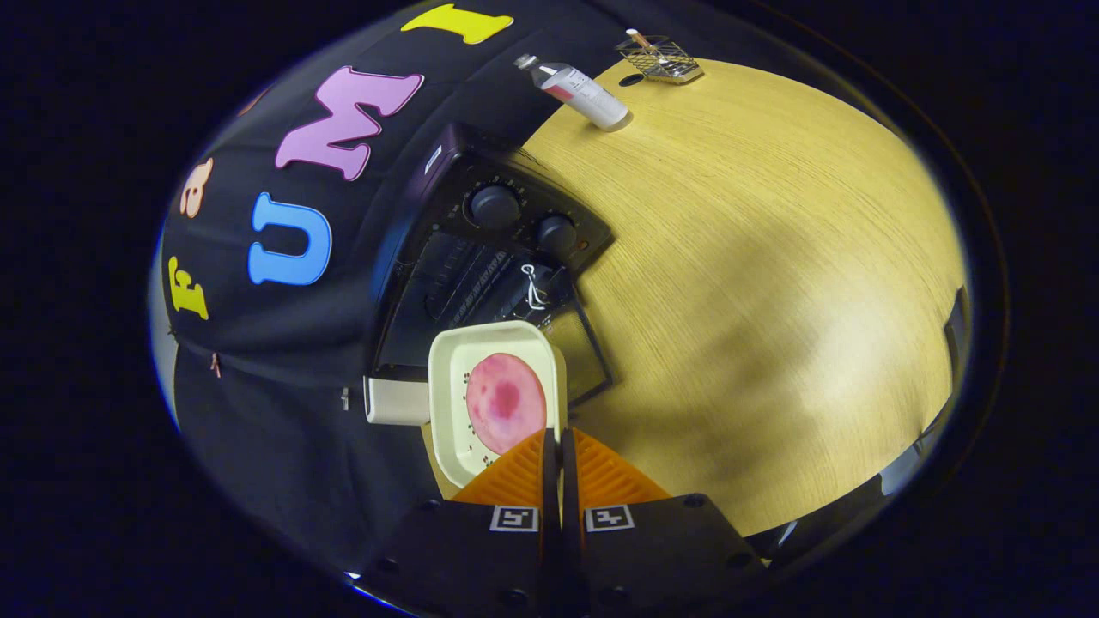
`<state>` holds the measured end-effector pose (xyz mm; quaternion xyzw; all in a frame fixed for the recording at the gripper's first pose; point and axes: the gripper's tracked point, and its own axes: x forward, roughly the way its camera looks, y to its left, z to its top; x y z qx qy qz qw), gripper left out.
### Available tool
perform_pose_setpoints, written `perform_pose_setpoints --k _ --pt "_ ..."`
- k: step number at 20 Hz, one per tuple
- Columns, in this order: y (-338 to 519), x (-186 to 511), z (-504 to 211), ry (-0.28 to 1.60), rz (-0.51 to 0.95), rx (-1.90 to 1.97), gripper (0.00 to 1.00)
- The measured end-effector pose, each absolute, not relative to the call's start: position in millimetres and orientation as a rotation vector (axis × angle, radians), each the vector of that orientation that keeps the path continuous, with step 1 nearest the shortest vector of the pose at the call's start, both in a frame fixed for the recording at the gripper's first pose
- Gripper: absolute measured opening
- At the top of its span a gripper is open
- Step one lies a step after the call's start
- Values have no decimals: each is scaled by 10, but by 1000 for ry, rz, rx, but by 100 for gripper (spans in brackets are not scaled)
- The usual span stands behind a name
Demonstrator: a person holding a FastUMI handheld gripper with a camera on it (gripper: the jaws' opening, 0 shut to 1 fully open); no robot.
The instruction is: Open the toaster oven, put the food inside, and close the toaster oven door.
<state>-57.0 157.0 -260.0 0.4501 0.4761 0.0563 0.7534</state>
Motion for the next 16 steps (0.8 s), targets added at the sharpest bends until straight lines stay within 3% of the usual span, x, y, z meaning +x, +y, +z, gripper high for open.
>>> perform_pose_setpoints --k 16 --pt "2198 360 -2672 931 -177 1157 6"
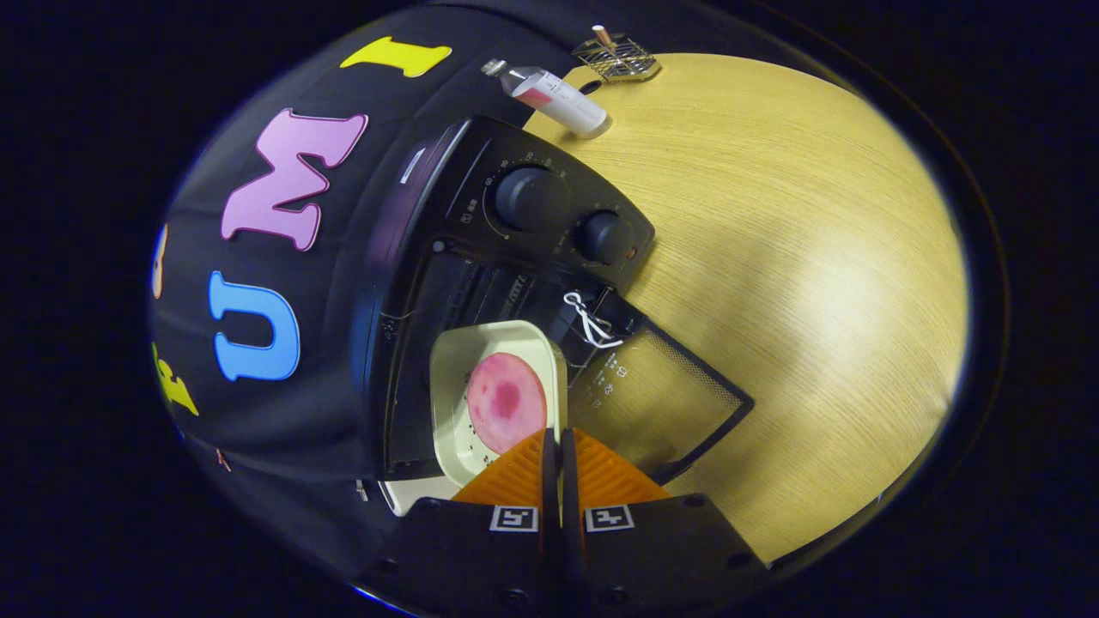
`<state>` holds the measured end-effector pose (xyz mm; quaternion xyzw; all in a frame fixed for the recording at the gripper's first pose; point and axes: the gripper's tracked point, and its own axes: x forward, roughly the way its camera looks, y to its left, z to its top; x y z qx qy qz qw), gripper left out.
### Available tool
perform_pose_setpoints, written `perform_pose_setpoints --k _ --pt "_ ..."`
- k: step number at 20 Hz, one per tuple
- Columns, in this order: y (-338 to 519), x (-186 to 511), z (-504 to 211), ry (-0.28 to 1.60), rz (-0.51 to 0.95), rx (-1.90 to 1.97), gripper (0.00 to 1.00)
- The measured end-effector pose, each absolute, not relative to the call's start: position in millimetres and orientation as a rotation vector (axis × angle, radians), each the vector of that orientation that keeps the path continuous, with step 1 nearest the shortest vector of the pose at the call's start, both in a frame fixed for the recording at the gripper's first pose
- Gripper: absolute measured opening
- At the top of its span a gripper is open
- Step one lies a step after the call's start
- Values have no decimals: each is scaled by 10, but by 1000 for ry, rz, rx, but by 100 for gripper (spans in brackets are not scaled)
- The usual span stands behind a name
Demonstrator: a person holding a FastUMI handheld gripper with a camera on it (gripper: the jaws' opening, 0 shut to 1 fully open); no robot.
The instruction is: Open the toaster oven, put the food inside, and close the toaster oven door.
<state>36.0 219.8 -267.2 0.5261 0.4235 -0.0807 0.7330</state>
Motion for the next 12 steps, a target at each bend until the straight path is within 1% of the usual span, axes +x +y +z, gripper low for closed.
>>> perform_pose_setpoints --k 4,12 --pt "2240 479 -2750 913 -266 1217 5" --pt "2338 597 -2834 876 -395 1315 6"
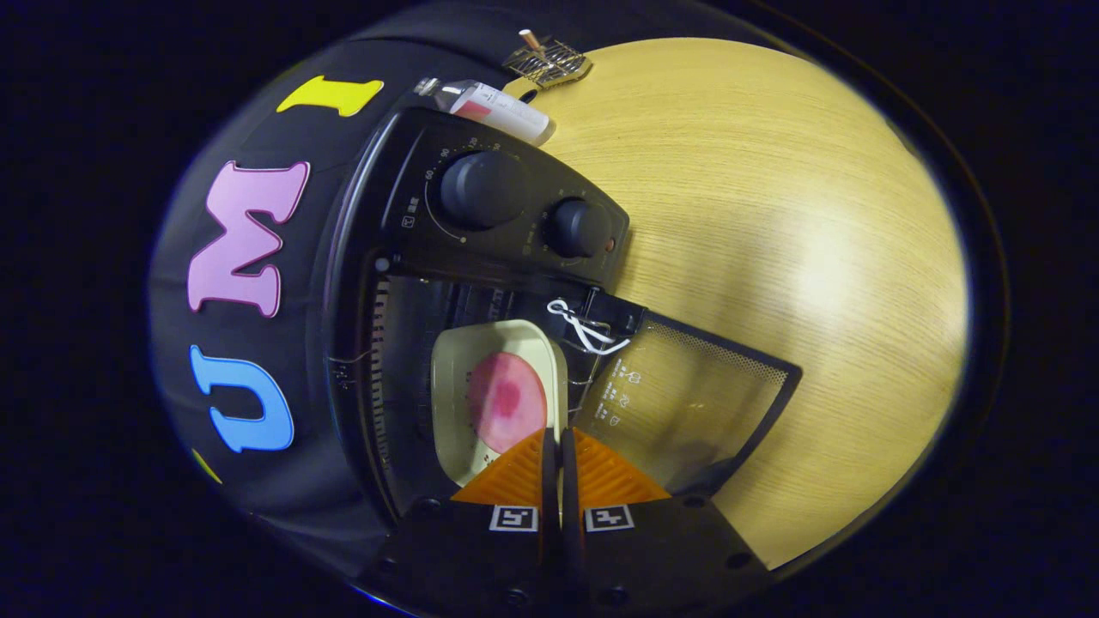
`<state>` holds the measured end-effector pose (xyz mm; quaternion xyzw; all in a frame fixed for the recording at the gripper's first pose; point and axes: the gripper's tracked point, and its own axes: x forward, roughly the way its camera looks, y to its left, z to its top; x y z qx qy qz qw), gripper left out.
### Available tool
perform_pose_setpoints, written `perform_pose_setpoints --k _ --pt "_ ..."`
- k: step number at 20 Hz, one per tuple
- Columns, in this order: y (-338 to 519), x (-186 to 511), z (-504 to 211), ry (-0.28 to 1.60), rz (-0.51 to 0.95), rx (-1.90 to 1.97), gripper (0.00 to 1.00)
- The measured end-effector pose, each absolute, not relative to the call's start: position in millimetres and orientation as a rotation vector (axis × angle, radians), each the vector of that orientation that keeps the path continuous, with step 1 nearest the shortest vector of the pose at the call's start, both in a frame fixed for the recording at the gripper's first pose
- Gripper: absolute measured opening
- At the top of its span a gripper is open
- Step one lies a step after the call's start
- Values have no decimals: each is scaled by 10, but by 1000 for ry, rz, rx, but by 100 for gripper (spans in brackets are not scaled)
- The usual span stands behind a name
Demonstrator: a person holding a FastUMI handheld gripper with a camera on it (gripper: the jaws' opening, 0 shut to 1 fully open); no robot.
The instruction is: Open the toaster oven, put the food inside, and close the toaster oven door.
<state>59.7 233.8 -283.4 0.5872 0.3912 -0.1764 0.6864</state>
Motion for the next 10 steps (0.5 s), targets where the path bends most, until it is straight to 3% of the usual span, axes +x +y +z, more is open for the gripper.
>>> perform_pose_setpoints --k 10 --pt "2444 798 -2855 814 -501 1411 6"
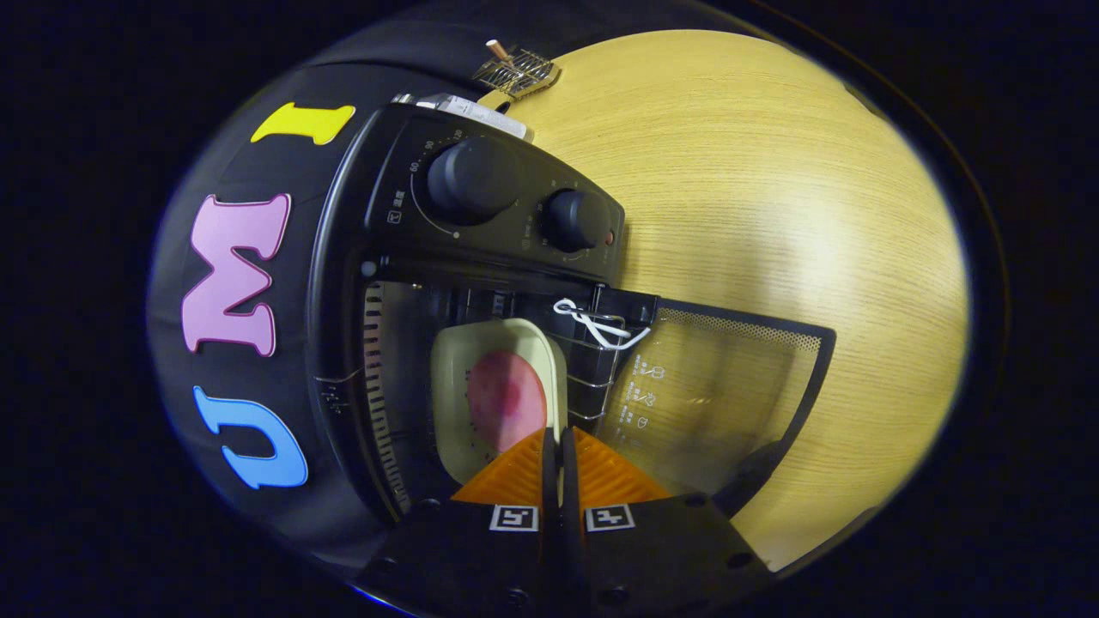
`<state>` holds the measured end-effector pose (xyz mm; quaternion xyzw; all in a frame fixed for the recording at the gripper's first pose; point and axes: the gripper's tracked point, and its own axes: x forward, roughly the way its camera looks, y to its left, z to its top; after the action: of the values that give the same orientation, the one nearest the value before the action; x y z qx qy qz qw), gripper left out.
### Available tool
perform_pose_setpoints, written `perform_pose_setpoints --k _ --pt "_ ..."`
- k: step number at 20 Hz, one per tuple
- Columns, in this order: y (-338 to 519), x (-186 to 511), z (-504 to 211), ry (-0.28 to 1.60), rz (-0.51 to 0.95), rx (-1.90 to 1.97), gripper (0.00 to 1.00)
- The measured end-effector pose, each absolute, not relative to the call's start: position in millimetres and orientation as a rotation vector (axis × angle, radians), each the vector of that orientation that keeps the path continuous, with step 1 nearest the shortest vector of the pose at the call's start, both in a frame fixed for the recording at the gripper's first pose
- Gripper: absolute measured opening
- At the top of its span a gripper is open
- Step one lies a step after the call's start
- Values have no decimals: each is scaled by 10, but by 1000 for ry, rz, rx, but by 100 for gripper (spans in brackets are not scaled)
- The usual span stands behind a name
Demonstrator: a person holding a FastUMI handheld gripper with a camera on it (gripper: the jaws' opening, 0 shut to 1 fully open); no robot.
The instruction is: Open the toaster oven, put the food inside, and close the toaster oven door.
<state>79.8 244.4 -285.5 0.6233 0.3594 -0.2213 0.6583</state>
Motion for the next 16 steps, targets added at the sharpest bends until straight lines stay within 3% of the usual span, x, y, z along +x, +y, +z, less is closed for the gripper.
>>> perform_pose_setpoints --k 3,6,9,15,16 --pt "2514 810 -2858 824 -512 1442 6" --pt "2614 859 -2800 806 -491 1522 14" --pt "2607 851 -2696 775 -440 1537 32" --pt "2531 668 -2415 740 -240 1409 84" --pt "2497 610 -2371 733 -214 1372 98"
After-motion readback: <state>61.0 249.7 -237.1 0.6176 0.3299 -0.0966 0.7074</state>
